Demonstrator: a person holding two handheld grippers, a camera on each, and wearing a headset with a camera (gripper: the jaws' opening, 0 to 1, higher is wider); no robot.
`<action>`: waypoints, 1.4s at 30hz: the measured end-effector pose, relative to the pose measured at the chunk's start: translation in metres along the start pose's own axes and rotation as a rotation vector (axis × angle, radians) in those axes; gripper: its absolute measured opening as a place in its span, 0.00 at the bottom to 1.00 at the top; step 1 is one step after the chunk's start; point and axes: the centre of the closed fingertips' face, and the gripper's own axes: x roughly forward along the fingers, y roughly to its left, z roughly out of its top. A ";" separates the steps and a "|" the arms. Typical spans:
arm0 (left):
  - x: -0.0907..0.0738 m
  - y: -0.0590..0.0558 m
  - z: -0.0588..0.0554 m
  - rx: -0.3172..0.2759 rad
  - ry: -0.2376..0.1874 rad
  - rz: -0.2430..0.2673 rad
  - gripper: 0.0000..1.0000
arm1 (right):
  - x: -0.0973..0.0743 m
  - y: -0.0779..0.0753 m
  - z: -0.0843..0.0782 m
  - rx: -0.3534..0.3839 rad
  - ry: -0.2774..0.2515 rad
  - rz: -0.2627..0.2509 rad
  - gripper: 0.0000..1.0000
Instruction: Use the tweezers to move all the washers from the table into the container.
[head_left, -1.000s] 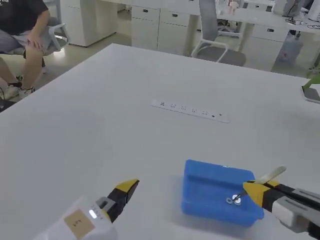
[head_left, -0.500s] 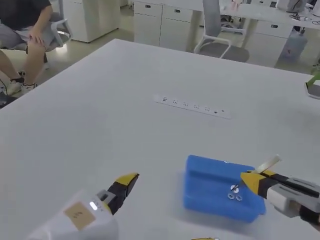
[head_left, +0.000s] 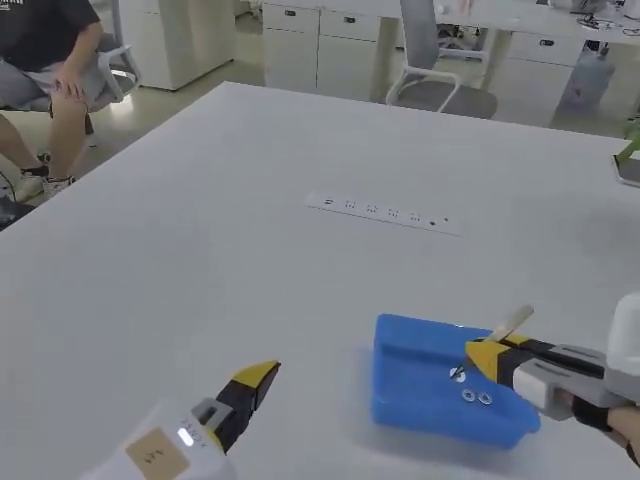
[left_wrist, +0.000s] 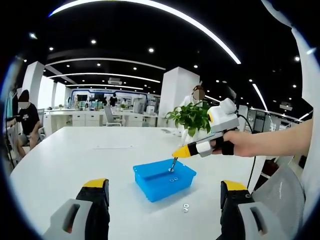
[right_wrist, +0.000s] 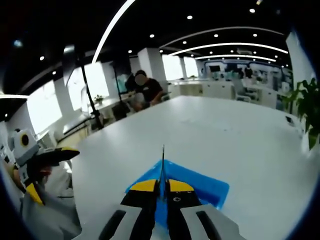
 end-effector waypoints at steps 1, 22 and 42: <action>0.000 0.000 0.000 -0.001 0.000 0.000 0.94 | 0.001 -0.002 -0.001 -0.002 0.007 0.000 0.03; -0.001 0.001 0.001 -0.002 -0.006 0.004 0.94 | 0.030 -0.034 -0.036 0.032 0.120 0.002 0.03; -0.001 0.002 -0.001 0.002 0.002 0.003 0.93 | 0.042 -0.040 -0.050 -0.020 0.159 -0.007 0.04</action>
